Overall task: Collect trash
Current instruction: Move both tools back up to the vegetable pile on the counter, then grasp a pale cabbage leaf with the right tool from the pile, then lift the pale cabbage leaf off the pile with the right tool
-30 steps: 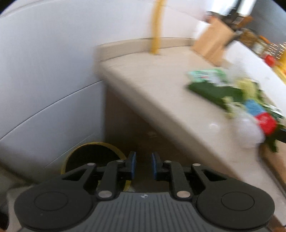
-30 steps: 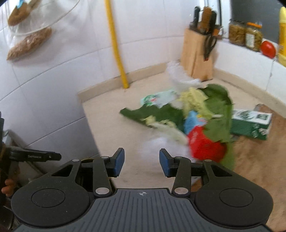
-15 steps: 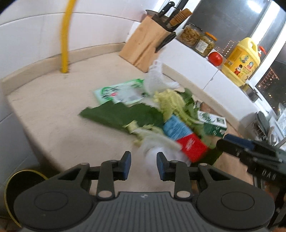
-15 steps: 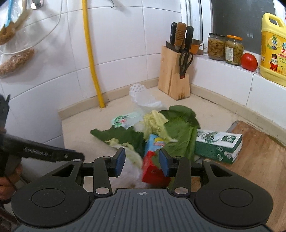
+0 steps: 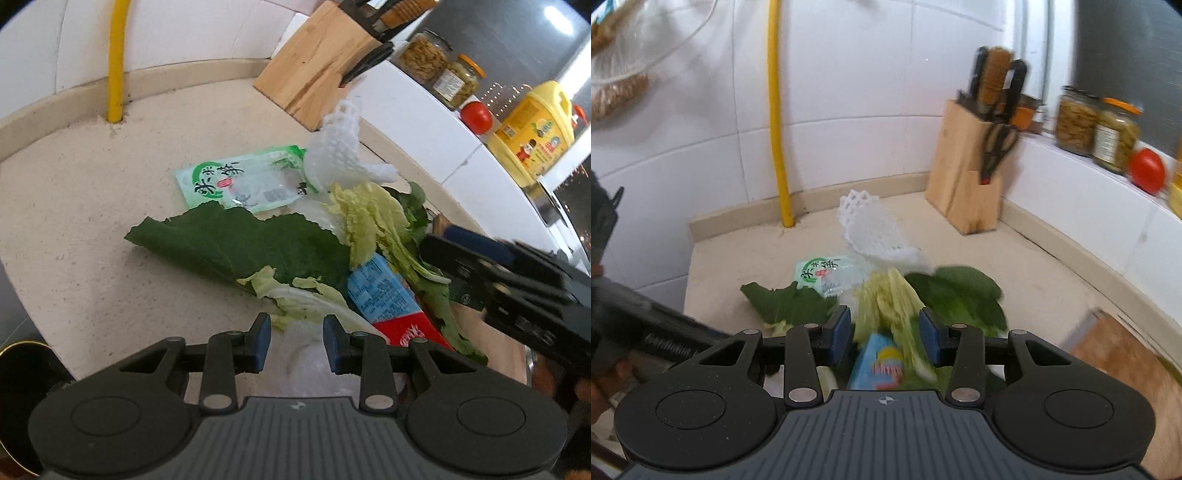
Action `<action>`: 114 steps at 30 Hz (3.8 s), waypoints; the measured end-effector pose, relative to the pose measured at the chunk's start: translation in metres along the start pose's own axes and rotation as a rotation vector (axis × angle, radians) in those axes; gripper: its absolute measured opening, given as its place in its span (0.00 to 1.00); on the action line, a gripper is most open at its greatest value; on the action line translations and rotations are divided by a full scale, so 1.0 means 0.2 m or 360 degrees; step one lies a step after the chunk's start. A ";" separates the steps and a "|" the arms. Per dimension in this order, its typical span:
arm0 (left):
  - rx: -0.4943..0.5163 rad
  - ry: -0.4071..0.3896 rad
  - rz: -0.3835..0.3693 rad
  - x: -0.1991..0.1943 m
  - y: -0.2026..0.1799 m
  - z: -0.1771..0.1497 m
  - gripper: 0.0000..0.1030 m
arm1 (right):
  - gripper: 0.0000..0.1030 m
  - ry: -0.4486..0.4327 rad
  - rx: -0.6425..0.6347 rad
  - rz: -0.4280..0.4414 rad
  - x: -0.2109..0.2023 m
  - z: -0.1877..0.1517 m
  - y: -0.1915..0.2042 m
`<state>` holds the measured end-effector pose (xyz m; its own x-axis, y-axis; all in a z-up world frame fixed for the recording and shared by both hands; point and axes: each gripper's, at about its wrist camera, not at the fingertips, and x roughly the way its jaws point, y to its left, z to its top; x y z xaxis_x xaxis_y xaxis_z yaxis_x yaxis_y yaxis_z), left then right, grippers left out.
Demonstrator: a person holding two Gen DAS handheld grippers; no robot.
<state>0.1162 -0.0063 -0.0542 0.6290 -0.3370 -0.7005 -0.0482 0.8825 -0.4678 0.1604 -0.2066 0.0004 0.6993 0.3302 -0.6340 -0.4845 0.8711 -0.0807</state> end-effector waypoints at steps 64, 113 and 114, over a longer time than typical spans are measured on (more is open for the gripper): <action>-0.0182 0.0154 -0.0047 0.25 -0.07 0.10 0.40 | 0.18 0.0121 0.0260 0.0336 0.09 0.05 -0.22; -0.0422 0.0200 -0.0334 0.07 0.01 -0.03 0.00 | 0.07 0.0146 0.0467 0.0461 -0.09 -0.03 -0.28; -0.0434 0.0179 -0.0357 0.06 0.03 -0.03 0.00 | 0.07 0.0112 0.0470 0.0462 -0.13 -0.02 -0.28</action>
<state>0.1181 -0.0076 -0.0676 0.5587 -0.5596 -0.6121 -0.1332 0.6679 -0.7323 0.1683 -0.2659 0.0179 0.5132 0.5608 -0.6498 -0.4774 0.8156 0.3268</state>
